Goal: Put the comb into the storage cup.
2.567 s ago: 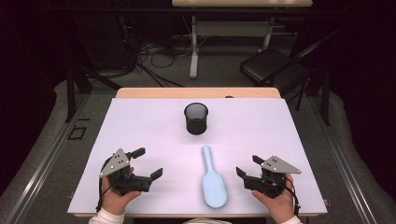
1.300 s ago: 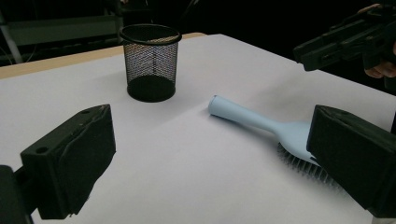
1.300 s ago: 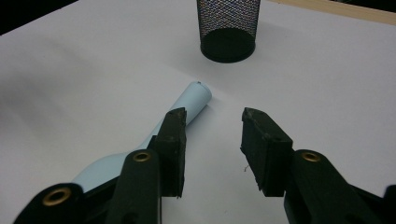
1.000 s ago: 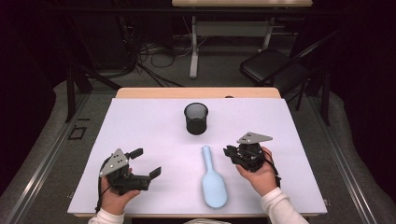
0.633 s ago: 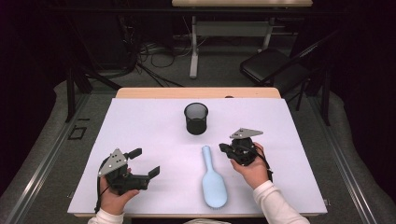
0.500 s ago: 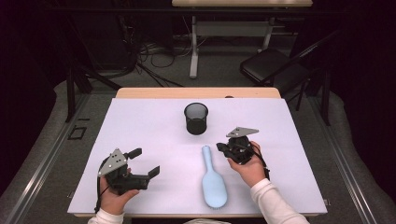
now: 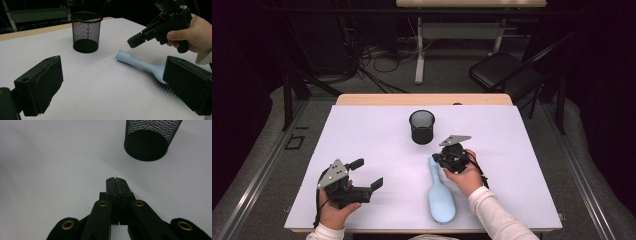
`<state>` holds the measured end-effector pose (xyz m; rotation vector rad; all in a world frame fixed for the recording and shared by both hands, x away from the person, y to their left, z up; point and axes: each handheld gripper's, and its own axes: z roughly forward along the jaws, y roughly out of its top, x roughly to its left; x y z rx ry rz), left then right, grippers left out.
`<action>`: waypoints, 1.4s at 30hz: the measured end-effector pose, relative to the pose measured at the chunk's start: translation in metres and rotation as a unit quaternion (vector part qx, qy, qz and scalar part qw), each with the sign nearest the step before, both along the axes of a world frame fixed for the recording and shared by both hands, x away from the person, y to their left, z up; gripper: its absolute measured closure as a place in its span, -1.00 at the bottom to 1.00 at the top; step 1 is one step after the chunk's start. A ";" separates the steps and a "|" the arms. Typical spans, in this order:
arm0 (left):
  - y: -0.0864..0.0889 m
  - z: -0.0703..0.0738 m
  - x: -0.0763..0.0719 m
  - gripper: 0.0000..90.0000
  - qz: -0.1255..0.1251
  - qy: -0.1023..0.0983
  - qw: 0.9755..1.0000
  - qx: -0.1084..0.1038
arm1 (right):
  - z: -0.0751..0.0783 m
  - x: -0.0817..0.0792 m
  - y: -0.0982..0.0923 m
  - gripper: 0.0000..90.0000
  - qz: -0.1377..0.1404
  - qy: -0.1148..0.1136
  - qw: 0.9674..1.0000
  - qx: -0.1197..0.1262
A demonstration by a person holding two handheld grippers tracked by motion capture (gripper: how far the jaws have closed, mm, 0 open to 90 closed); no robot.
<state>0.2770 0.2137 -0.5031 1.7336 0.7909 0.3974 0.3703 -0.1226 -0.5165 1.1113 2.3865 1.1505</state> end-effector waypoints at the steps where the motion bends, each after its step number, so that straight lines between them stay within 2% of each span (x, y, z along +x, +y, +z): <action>1: 0.000 0.000 0.000 -0.93 0.000 0.000 1.000 0.000 | -0.001 0.001 0.003 1.00 0.003 0.001 1.000 -0.002; 14: 0.000 -0.001 0.000 -0.92 -0.001 0.002 1.000 0.001 | -0.015 0.013 0.030 1.00 0.015 0.014 0.999 -0.034; 28: 0.001 0.000 0.000 -0.91 -0.001 0.002 1.000 0.001 | -0.007 0.026 0.046 1.00 0.030 0.038 0.995 -0.084; 33: 0.000 -0.001 0.000 -0.91 -0.002 0.002 1.000 0.002 | -0.007 0.030 0.048 1.00 0.024 0.056 0.993 -0.099; 37: 0.000 -0.001 0.001 -0.91 -0.002 0.003 1.000 0.003 | -0.008 0.032 0.051 1.00 0.024 0.069 0.992 -0.105; 42: 0.000 -0.001 0.001 -0.91 -0.003 0.004 1.000 0.003 | -0.009 0.032 0.055 1.00 0.027 0.071 0.991 -0.110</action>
